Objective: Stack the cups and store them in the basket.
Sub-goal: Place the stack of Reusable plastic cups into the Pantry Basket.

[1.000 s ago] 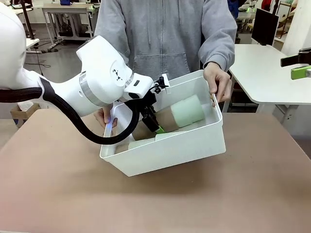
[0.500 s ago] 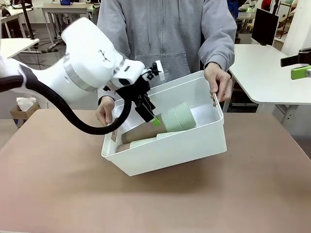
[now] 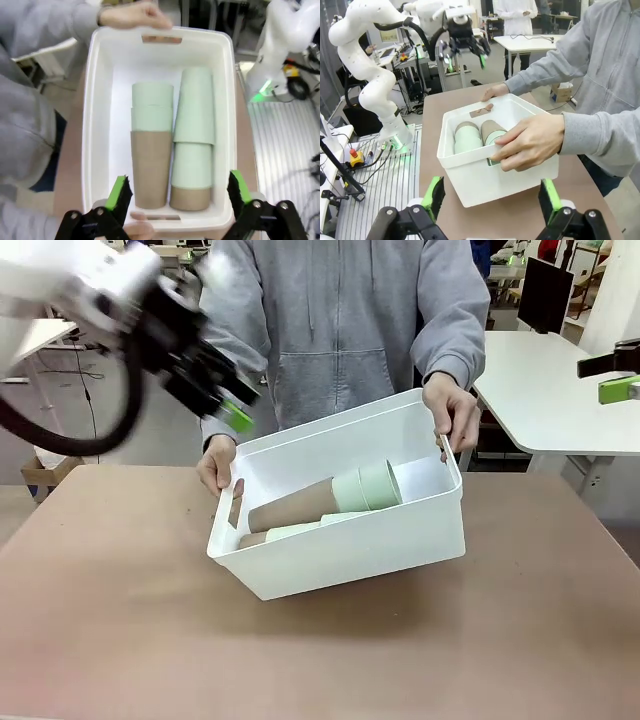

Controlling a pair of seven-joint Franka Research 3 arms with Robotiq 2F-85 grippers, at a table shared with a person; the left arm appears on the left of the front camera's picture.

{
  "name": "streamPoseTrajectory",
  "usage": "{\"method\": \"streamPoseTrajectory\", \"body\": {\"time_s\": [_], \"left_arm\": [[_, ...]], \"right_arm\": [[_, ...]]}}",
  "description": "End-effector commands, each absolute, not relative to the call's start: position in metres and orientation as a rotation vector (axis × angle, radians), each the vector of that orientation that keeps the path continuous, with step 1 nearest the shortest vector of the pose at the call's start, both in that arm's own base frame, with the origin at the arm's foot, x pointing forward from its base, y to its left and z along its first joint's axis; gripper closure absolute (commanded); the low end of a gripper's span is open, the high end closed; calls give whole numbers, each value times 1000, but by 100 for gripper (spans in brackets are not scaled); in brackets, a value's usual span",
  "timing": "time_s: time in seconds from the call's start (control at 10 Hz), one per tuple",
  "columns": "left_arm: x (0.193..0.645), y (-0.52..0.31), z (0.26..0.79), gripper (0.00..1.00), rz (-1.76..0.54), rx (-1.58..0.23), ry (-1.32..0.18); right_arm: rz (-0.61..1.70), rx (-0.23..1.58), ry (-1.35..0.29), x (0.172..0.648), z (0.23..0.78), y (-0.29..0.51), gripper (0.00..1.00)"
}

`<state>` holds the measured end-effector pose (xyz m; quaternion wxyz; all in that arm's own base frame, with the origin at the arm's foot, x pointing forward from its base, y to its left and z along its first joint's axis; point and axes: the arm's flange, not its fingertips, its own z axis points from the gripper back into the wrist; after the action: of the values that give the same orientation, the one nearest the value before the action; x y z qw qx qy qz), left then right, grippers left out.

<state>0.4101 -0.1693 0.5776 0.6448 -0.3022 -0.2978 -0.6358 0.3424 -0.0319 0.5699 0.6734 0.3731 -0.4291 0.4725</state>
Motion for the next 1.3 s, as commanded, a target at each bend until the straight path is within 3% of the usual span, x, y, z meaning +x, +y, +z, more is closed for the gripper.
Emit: {"method": "streamPoseTrajectory", "body": {"time_s": [0.0,0.4,1.2], "left_arm": [[395,-103,589,0,-1395,-731,-739],[362,12,597,0,-1324,-800,-921],[360,27,601,0,-1304,-774,-887]], "right_arm": [[1062,851,-990,344,573,-30,0],[1062,851,-990,344,573,-30,0],[1062,851,-990,344,573,-30,0]]}}
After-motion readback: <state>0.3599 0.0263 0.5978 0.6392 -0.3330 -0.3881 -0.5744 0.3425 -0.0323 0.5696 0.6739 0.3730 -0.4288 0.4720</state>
